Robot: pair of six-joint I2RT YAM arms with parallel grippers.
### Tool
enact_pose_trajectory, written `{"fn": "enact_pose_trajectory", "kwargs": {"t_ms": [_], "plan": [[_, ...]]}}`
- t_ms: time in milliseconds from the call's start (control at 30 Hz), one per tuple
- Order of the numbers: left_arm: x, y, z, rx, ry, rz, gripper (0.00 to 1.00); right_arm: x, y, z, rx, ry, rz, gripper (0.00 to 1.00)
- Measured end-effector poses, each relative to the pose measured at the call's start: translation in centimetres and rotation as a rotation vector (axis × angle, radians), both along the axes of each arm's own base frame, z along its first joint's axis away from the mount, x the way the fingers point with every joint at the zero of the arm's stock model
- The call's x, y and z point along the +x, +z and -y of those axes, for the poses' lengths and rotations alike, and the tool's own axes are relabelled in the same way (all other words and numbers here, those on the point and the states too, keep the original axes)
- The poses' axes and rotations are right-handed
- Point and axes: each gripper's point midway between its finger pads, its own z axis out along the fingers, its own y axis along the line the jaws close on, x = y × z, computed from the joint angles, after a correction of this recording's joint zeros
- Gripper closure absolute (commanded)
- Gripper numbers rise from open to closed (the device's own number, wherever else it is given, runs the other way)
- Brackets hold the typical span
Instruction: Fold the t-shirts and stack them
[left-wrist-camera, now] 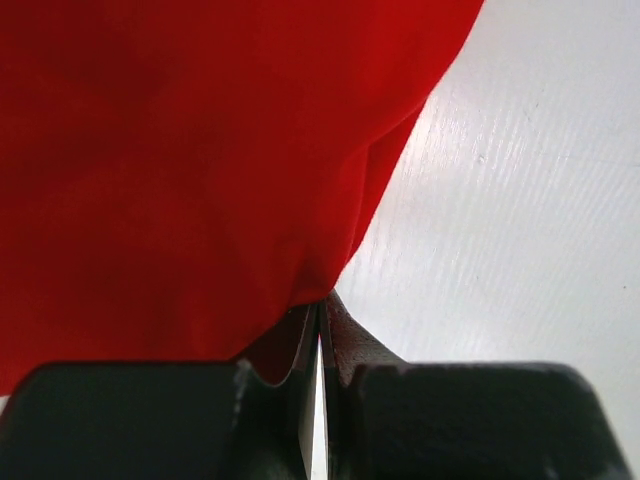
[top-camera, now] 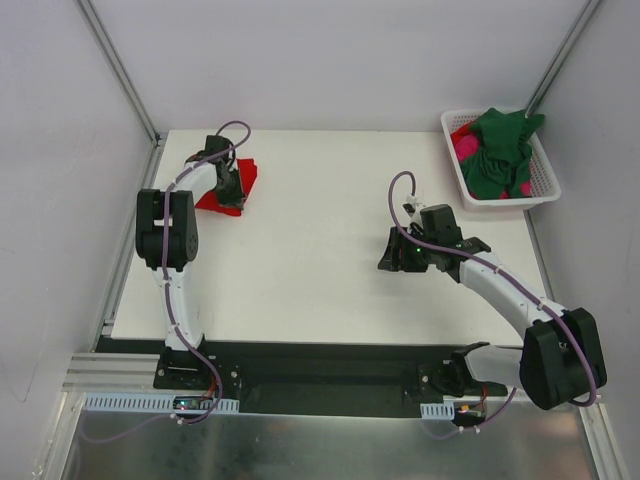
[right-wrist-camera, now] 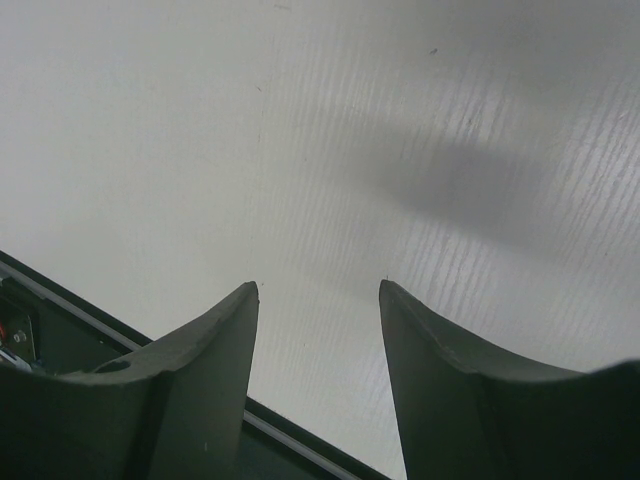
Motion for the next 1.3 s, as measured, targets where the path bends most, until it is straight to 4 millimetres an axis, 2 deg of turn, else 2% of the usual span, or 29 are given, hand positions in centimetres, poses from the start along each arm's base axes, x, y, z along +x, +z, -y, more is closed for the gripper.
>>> {"fn": "enact_pose_trajectory", "kwargs": {"t_ms": [333, 533, 733, 1000, 1133, 1300], "plan": [[2.0, 0.0, -1.9, -0.011, 0.008, -0.011, 1.0, 0.0, -0.6, 0.1, -0.007, -0.002, -0.019, 0.45], [3.2, 0.2, -4.6, -0.003, 0.035, -0.009, 1.0, -0.1, -1.2, 0.1, -0.015, -0.002, -0.042, 0.45], [5.6, 0.8, -7.5, 0.009, 0.068, 0.021, 1.0, -0.1, -1.7, 0.1, -0.022, -0.002, -0.058, 0.45], [8.8, 1.4, -8.9, 0.026, 0.068, 0.07, 1.0, 0.0, -2.0, 0.1, -0.027, -0.002, -0.068, 0.45], [9.5, 1.3, -9.5, 0.025, 0.076, 0.075, 1.0, 0.2, -1.9, 0.1, -0.028, -0.003, -0.07, 0.45], [9.7, 0.8, -11.7, 0.023, 0.113, 0.073, 1.0, 0.5, -1.9, 0.0, -0.029, -0.005, -0.071, 0.45]]}}
